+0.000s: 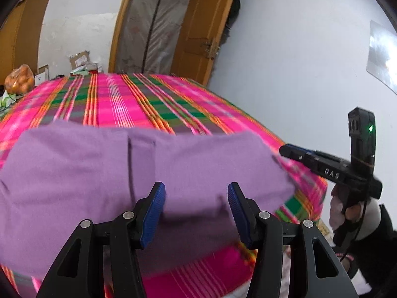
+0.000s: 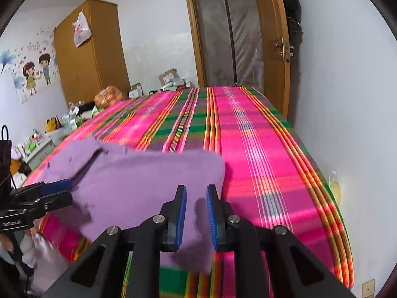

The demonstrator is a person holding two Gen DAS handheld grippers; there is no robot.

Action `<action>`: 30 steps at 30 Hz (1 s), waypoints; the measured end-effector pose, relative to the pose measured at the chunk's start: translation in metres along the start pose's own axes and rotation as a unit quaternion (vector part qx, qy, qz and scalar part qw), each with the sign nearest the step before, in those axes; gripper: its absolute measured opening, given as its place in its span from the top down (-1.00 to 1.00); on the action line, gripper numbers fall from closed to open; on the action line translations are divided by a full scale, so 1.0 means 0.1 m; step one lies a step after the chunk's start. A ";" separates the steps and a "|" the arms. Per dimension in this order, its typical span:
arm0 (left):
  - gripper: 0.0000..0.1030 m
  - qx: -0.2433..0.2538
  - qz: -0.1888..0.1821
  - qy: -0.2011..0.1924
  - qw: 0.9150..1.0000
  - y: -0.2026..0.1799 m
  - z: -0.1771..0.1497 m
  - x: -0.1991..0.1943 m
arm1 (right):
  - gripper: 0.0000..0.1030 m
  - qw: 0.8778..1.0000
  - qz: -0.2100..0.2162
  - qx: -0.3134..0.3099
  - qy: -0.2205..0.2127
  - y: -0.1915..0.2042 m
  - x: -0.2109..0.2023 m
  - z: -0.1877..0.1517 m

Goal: Fold clothes

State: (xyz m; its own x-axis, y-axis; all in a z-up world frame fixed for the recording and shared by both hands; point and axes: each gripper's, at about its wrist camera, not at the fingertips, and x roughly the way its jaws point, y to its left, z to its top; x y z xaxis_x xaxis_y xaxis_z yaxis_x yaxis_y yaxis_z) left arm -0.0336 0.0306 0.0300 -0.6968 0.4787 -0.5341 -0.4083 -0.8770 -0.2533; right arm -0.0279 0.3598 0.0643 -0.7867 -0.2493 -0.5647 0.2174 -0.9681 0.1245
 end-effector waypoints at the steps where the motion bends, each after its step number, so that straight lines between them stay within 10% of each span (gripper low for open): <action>1: -0.08 -0.001 0.001 -0.001 1.000 0.01 0.07 0.03 | 0.67 1.000 -0.001 0.003 0.003 0.00 0.07 0.05; 14: -0.08 -0.023 0.018 0.071 0.997 0.09 0.38 0.80 | 0.65 0.997 -0.026 0.023 0.071 -0.07 0.72 0.26; 30: -0.08 -0.008 0.022 0.027 0.999 0.03 0.35 0.44 | 0.65 0.997 -0.028 0.005 0.067 0.13 0.71 0.28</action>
State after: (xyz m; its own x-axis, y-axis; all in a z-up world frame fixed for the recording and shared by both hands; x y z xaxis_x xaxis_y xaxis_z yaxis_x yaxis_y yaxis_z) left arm -0.0862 0.0508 0.0335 -0.6803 0.4372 -0.5883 -0.3689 -0.8978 -0.2407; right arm -0.0975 0.3289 0.0484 -0.7130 -0.1905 -0.6748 0.1688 -0.9807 0.0984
